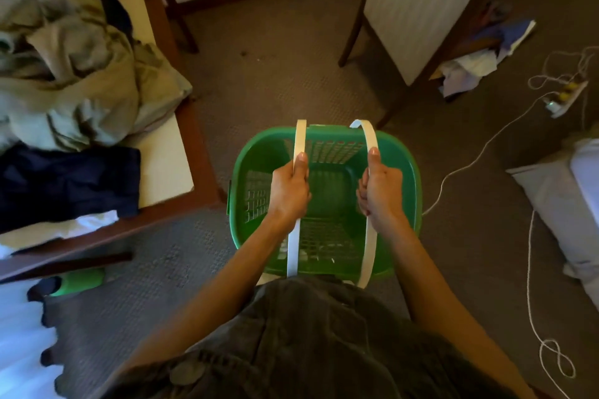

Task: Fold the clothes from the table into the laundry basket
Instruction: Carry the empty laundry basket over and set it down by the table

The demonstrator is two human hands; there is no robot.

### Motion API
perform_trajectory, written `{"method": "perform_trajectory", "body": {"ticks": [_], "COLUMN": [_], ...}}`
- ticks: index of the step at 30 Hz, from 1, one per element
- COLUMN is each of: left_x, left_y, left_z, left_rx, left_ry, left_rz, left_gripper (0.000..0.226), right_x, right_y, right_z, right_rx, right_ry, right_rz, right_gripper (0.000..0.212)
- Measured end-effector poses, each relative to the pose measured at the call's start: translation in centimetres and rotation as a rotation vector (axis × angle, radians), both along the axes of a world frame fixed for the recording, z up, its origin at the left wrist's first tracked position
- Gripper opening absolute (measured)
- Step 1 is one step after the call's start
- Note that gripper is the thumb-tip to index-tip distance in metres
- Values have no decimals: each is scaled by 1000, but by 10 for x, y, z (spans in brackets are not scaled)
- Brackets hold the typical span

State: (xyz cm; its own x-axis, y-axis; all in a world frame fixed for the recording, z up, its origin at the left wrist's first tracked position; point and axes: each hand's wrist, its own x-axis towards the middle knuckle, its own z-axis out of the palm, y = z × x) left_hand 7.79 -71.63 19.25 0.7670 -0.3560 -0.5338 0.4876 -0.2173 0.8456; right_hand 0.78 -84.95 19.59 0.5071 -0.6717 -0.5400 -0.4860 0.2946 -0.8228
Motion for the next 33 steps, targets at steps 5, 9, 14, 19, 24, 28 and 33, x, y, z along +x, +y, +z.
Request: {"method": "perform_trajectory", "body": {"ticks": [5,9,14,19,24,28,33], "left_x": [81,141,218,299,372,435,521], "left_y": [-29,-53,-88,-135,-179,-205,-223], "left_z": [9,12,10,7,25,29,18], "left_rx": [-3,22,24,48,42,53,39], "left_ry": [28,8,-22,-41,-48,-56,-45], "left_rz": [39,49,99,196,278,355,424], "left_gripper": [37,38,39,39,36,37,37], "right_x": [88,150,236,330,421,493,586], "right_y": [-33,-61,-98,-148,-198,-225,-243], "right_z": [-3,-4,-5,-14,-6,-5,-14], "right_rx": [-85,-78,-34,-27,-34,-46,-61], "right_ry": [23,-2,-42,-66,-61,-60,-67], "right_rz": [46,40,96,185,264,297,353], "right_gripper": [57,56,54,53,53,52,52]}}
